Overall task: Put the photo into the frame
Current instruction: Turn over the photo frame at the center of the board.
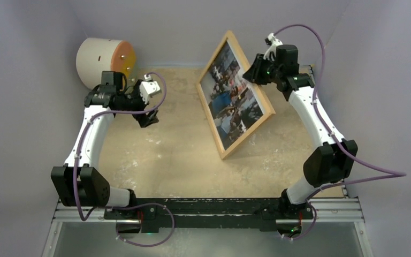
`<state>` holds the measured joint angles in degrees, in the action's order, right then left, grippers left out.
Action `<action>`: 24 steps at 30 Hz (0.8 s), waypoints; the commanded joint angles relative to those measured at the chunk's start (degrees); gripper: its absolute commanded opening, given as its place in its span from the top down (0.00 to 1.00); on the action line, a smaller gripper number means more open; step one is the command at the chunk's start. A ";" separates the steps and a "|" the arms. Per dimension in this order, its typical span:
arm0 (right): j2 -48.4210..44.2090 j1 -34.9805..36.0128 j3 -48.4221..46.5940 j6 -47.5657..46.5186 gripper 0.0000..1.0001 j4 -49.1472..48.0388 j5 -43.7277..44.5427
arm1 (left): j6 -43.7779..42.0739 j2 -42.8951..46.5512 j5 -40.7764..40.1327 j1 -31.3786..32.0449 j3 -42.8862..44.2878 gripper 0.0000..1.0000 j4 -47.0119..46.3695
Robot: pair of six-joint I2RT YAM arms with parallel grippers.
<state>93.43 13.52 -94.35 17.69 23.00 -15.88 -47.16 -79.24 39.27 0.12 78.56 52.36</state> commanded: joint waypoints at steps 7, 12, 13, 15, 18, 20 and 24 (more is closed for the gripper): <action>-5.09 -2.09 26.22 8.19 0.94 -2.60 -13.47 | 5.69 4.58 2.13 -0.12 -17.84 0.02 -15.83; -5.06 -2.09 36.01 10.62 0.95 -10.16 -15.39 | 7.60 6.16 1.98 -3.27 -23.58 0.01 -20.47; -5.54 -2.09 38.26 12.10 0.94 -12.35 -15.36 | 7.93 6.40 1.83 -3.62 -24.64 0.01 -21.16; -6.64 -2.09 42.62 14.83 0.90 -16.88 -14.45 | 7.92 6.47 1.61 -4.03 -26.70 0.01 -22.03; -7.58 -2.09 47.97 17.30 0.88 -22.55 -13.67 | 8.42 6.47 -0.54 -4.20 -29.83 0.01 -24.76; -7.86 -2.09 50.75 17.64 0.84 -26.91 -13.27 | 8.77 6.18 -1.72 -4.38 -31.38 0.00 -26.15; -6.58 -2.09 53.55 15.77 0.79 -29.72 -12.94 | 11.59 6.09 -2.79 -4.49 -34.48 0.00 -29.78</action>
<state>86.85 11.20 -42.87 34.87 -2.39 -32.53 -39.22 -73.97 37.50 -3.75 46.52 28.93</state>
